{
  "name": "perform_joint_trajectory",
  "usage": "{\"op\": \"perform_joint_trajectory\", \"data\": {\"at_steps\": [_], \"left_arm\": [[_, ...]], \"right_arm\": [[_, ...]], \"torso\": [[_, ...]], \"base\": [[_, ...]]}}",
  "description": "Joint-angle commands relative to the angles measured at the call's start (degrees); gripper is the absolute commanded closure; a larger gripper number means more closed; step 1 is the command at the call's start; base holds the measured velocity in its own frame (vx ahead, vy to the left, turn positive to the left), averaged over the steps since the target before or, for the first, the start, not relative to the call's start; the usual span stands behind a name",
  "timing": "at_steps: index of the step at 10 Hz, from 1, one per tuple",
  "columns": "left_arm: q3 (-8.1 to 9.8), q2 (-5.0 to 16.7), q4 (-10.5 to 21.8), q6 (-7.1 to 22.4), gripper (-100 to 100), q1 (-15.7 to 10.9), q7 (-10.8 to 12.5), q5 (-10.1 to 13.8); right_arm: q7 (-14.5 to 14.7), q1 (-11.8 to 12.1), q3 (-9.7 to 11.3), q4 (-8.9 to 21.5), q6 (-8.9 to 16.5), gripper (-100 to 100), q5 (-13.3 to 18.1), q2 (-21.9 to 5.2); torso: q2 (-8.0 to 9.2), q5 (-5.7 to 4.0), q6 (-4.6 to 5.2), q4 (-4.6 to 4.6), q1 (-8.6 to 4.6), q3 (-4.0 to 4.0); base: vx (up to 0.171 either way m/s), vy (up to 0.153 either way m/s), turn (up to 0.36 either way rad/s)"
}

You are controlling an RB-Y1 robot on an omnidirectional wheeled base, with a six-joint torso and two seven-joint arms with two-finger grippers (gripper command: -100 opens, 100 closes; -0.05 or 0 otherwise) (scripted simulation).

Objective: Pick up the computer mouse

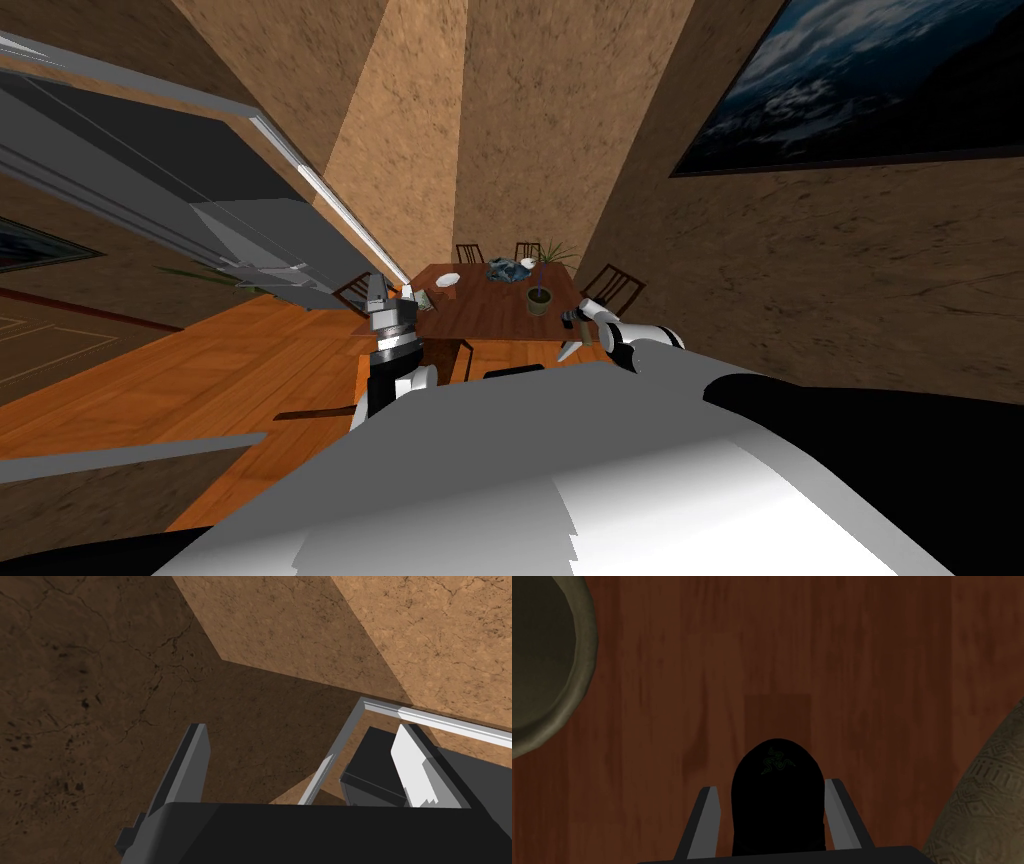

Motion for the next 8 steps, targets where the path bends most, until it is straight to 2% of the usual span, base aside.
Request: {"op": "perform_joint_trajectory", "data": {"at_steps": [1,4,5,6,8], "left_arm": [[0.00,0.0,0.0,0.0,0,0.0,0.0,0.0],[0.00,0.0,0.0,0.0,0,0.0,0.0,0.0],[0.00,0.0,0.0,0.0,0,0.0,0.0,0.0],[0.00,0.0,0.0,0.0,0,0.0,0.0,0.0],[0.00,0.0,0.0,0.0,0,0.0,0.0,0.0]], "right_arm": [[0.0,0.0,0.0,0.0,0.0,100,0.0,0.0],[0.0,0.0,0.0,0.0,0.0,100,0.0,0.0],[0.0,0.0,0.0,0.0,0.0,0,0.0,0.0],[-1.8,0.4,1.1,-1.1,1.5,100,1.3,1.3],[-1.8,0.4,1.1,-1.1,1.5,100,1.3,1.3]], "torso": [[0.00,0.00,0.00,0.00,0.00,0.00],[-0.06,-0.02,-0.01,-0.04,-0.04,-0.05],[-0.07,-0.03,0.00,-0.04,-0.04,-0.05],[-0.07,-0.03,0.00,-0.04,-0.04,-0.05],[-0.05,-0.12,0.10,-0.18,-0.17,-0.12]], "base": [[0.000,0.000,0.000],[0.000,0.000,0.000],[0.000,0.000,0.000],[0.010,-0.024,-0.145],[0.004,-0.016,-0.054]]}}
